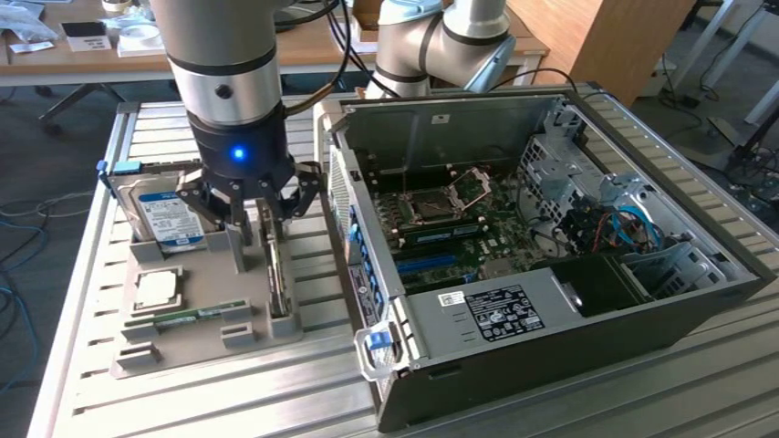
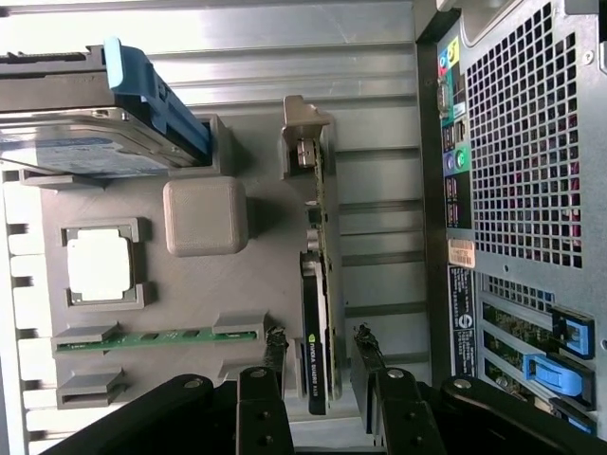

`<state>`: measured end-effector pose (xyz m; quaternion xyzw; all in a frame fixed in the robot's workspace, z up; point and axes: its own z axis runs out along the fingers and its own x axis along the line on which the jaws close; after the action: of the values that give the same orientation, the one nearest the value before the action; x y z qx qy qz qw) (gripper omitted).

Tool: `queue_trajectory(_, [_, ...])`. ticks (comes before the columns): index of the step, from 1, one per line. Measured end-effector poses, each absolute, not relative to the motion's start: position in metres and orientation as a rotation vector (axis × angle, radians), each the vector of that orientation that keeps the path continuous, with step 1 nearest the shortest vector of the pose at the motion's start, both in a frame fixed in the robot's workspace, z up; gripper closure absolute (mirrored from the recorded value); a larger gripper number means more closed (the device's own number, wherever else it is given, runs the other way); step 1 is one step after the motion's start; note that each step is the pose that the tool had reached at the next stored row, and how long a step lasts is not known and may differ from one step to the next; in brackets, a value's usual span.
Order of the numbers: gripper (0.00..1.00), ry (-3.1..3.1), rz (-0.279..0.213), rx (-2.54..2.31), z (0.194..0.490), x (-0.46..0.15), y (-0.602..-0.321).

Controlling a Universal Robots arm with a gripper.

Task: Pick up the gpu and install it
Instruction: 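Pick up the gpu and move the gpu toward the slot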

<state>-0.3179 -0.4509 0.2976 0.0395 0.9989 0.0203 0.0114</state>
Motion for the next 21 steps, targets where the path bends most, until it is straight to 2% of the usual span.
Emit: queue_trajectory(21, [0.58,3.116,0.064,0.123,0.287,-0.316,-0.451])
